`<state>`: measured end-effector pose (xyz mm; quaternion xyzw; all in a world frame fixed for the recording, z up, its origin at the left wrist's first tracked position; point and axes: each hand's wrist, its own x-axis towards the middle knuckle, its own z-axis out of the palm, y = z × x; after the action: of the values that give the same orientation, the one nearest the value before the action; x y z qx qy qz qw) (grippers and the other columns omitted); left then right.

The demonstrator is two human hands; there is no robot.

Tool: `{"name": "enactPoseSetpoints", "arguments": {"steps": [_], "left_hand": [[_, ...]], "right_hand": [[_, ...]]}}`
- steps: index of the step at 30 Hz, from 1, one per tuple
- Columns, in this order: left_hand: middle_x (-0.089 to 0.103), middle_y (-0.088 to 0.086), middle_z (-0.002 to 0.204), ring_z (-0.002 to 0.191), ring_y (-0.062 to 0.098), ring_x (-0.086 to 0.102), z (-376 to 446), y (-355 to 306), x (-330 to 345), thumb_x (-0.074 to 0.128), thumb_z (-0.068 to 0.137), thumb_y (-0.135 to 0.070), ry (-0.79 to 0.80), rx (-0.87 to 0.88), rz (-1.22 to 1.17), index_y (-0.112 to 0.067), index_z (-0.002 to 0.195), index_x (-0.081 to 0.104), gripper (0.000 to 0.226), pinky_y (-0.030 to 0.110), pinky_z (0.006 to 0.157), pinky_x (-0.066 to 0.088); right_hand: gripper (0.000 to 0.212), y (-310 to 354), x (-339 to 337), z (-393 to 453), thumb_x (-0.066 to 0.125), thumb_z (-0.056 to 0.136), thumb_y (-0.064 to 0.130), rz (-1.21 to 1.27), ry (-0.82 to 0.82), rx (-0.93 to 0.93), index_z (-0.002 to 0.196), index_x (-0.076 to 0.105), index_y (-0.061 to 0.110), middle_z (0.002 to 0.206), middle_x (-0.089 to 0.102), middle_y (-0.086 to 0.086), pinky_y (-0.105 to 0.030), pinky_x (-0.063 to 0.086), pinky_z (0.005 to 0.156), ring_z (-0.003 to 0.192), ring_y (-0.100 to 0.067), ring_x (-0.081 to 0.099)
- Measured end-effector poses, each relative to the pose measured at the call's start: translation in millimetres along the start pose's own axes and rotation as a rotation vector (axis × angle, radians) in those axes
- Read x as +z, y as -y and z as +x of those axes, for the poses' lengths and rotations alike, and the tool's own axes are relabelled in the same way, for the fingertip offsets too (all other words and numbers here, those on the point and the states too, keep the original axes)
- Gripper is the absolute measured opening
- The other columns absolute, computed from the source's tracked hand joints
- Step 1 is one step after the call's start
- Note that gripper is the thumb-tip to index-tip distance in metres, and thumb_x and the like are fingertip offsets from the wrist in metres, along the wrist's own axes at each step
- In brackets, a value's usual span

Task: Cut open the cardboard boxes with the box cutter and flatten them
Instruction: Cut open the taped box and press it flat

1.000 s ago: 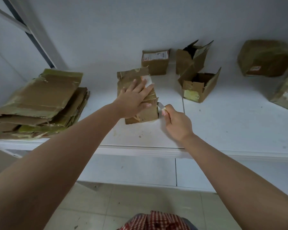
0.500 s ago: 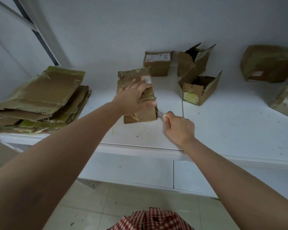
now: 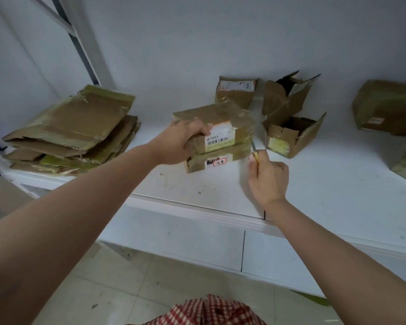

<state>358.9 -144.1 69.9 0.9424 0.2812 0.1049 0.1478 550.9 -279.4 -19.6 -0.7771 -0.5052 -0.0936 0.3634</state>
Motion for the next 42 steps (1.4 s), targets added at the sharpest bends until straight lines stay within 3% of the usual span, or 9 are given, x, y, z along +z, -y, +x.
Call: {"name": "enactPoseSetpoints", "arguments": {"steps": [3, 5, 8, 13, 23, 34, 37, 39, 42], "left_hand": [[0.050, 0.008, 0.138, 0.124, 0.029, 0.047, -2.7, -4.7, 10.4, 0.060, 0.078, -0.015, -0.106, -0.054, 0.039, -0.016, 0.126, 0.046, 0.051, 0.040, 0.104, 0.035], [0.047, 0.008, 0.139, 0.129, 0.028, 0.042, -2.3, -6.4, 22.3, 0.071, 0.076, -0.031, -0.183, -0.075, 0.139, -0.016, 0.133, 0.043, 0.065, 0.038, 0.106, 0.032], [0.041, 0.009, 0.145, 0.138, 0.029, 0.032, 1.3, -0.5, 35.8, 0.073, 0.076, -0.044, -0.232, -0.059, 0.256, -0.016, 0.139, 0.041, 0.076, 0.041, 0.113, 0.021], [0.048, 0.008, 0.139, 0.131, 0.032, 0.040, 5.0, 7.7, 36.4, 0.078, 0.073, -0.028, -0.288, -0.042, 0.274, -0.014, 0.133, 0.049, 0.068, 0.043, 0.110, 0.029], [0.065, 0.007, 0.114, 0.101, 0.034, 0.060, 11.7, 10.4, 52.2, 0.084, 0.062, -0.028, -0.451, -0.015, 0.409, -0.015, 0.112, 0.062, 0.056, 0.043, 0.088, 0.048], [0.068, 0.006, 0.099, 0.086, 0.029, 0.063, 18.1, -0.9, 36.2, 0.080, 0.064, -0.034, -0.352, 0.019, 0.688, -0.012, 0.103, 0.059, 0.050, 0.033, 0.065, 0.052], [0.064, 0.006, 0.105, 0.088, 0.026, 0.060, 21.9, -6.5, 35.7, 0.071, 0.076, -0.028, -0.298, -0.042, 0.818, -0.012, 0.108, 0.053, 0.040, 0.035, 0.069, 0.051], [0.064, 0.006, 0.095, 0.075, 0.025, 0.060, 23.0, -5.9, 36.1, 0.071, 0.070, -0.019, -0.284, -0.020, 0.863, -0.011, 0.103, 0.055, 0.038, 0.033, 0.060, 0.049], [0.061, 0.004, 0.089, 0.067, 0.022, 0.057, 26.1, 0.6, 35.9, 0.064, 0.069, -0.009, -0.343, 0.031, 0.915, -0.011, 0.106, 0.057, 0.038, 0.029, 0.051, 0.045]], "right_hand": [[0.022, 13.5, -4.6, 18.1, 0.043, 0.093, 0.018, 0.109, -0.017, -0.093, 0.093, 0.058, 0.002, 0.086, 0.057, -0.016, -0.029, 0.035, 0.057, 0.072, -0.032, 0.054], [0.015, 22.0, -9.3, 30.6, 0.054, 0.088, 0.015, 0.055, -0.071, -0.188, 0.099, 0.062, 0.008, 0.100, 0.052, -0.016, -0.026, 0.036, 0.052, 0.076, -0.027, 0.054], [0.044, 25.1, -13.0, 44.6, 0.069, 0.079, 0.020, -0.118, -0.030, -0.296, 0.121, 0.057, 0.023, 0.114, 0.050, -0.016, -0.024, 0.039, 0.051, 0.078, -0.027, 0.057], [0.065, 22.5, -6.3, 55.7, 0.069, 0.081, 0.031, -0.326, 0.183, -0.302, 0.139, 0.039, 0.027, 0.142, 0.034, -0.010, -0.029, 0.040, 0.059, 0.090, -0.031, 0.059], [0.052, 15.7, 20.4, 52.4, 0.079, 0.071, 0.024, -0.262, 0.068, -0.258, 0.115, 0.054, 0.014, 0.114, 0.051, -0.016, -0.024, 0.032, 0.048, 0.056, -0.030, 0.056], [0.034, 24.7, -4.0, 71.2, 0.064, 0.087, 0.035, -0.321, 0.198, -0.271, 0.116, 0.057, 0.020, 0.123, 0.049, -0.010, -0.031, 0.034, 0.056, 0.073, -0.036, 0.059], [0.025, 31.2, -15.9, 80.5, 0.062, 0.089, 0.032, -0.304, 0.209, -0.307, 0.111, 0.062, 0.021, 0.119, 0.054, -0.006, -0.030, 0.034, 0.058, 0.083, -0.034, 0.059], [0.021, 37.9, -22.5, 88.0, 0.059, 0.091, 0.033, -0.332, 0.249, -0.337, 0.106, 0.062, 0.020, 0.112, 0.054, -0.004, -0.029, 0.031, 0.058, 0.088, -0.030, 0.058], [0.011, 46.4, -25.2, 97.0, 0.061, 0.090, 0.030, -0.349, 0.248, -0.355, 0.092, 0.061, 0.019, 0.094, 0.049, 0.002, -0.025, 0.020, 0.051, 0.077, -0.022, 0.052]]}}
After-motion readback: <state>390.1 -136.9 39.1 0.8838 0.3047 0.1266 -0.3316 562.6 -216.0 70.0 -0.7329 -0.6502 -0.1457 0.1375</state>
